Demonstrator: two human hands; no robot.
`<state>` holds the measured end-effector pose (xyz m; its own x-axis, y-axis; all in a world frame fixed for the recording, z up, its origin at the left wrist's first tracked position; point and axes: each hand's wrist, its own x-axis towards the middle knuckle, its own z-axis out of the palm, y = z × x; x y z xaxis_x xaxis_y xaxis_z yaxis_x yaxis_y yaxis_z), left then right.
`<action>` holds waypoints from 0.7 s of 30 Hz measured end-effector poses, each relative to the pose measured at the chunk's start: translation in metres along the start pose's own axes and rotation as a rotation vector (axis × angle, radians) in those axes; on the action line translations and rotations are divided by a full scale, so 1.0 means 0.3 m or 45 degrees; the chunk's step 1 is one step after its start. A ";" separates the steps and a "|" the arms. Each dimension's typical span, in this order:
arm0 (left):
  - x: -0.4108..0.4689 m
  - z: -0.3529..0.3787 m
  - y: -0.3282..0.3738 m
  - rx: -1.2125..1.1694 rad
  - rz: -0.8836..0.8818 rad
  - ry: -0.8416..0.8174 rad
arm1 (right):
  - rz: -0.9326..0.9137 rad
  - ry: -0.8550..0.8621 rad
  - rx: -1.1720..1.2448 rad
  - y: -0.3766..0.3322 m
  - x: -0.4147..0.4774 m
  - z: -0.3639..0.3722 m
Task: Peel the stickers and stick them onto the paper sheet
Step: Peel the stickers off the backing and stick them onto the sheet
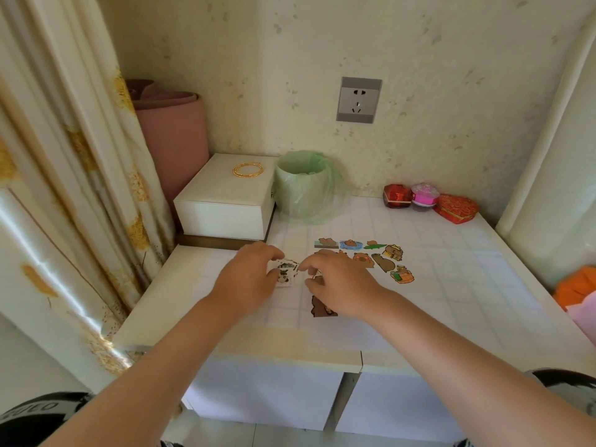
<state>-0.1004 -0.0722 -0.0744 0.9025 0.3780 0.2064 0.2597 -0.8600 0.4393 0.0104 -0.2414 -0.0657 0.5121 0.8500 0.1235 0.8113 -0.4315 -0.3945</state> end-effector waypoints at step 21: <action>0.081 -0.048 -0.047 0.237 0.220 -0.091 | 0.133 -0.179 0.218 -0.008 0.144 -0.004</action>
<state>-0.0870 -0.0459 -0.0632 0.9592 0.2008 0.1991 0.1527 -0.9604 0.2330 0.0308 -0.2039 -0.0583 0.5369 0.8422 -0.0495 0.6899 -0.4721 -0.5488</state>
